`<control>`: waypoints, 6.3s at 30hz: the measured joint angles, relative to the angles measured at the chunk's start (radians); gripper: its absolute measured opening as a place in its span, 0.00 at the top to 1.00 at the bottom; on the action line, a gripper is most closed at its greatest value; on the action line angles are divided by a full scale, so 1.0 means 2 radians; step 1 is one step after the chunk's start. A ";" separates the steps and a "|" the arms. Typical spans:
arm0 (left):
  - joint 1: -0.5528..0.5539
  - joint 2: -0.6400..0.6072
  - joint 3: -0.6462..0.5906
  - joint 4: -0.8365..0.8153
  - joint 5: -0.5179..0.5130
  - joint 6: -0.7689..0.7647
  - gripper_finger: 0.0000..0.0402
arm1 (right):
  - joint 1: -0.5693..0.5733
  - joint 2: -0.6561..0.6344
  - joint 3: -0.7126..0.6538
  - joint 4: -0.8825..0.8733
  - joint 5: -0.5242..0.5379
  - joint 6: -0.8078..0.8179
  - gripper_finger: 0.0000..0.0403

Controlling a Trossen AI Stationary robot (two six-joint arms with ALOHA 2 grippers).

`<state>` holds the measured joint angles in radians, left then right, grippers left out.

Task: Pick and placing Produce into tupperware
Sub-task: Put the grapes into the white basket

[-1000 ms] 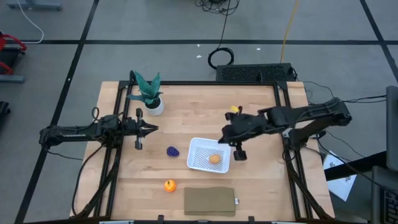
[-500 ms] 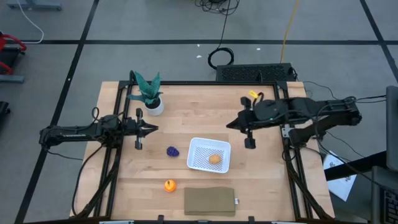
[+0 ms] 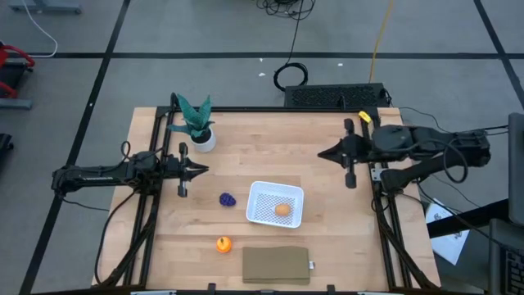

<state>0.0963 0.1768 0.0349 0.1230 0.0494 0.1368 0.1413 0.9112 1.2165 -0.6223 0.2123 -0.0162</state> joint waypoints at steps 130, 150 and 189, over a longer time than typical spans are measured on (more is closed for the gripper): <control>-0.055 0.141 0.176 -0.043 -0.024 -0.030 0.92 | -0.038 -0.454 -0.591 0.443 -0.120 -0.069 1.00; -0.140 0.428 0.479 -0.308 -0.048 -0.045 0.92 | -0.038 -0.454 -0.592 0.442 -0.120 -0.064 1.00; -0.175 0.666 0.642 -0.596 -0.107 -0.086 0.92 | -0.038 -0.452 -0.592 0.435 -0.120 -0.050 1.00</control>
<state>-0.2539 1.5081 1.3193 -1.0698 -0.1640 -0.0360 0.0654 0.0072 0.0319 0.2485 -0.0277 -0.1162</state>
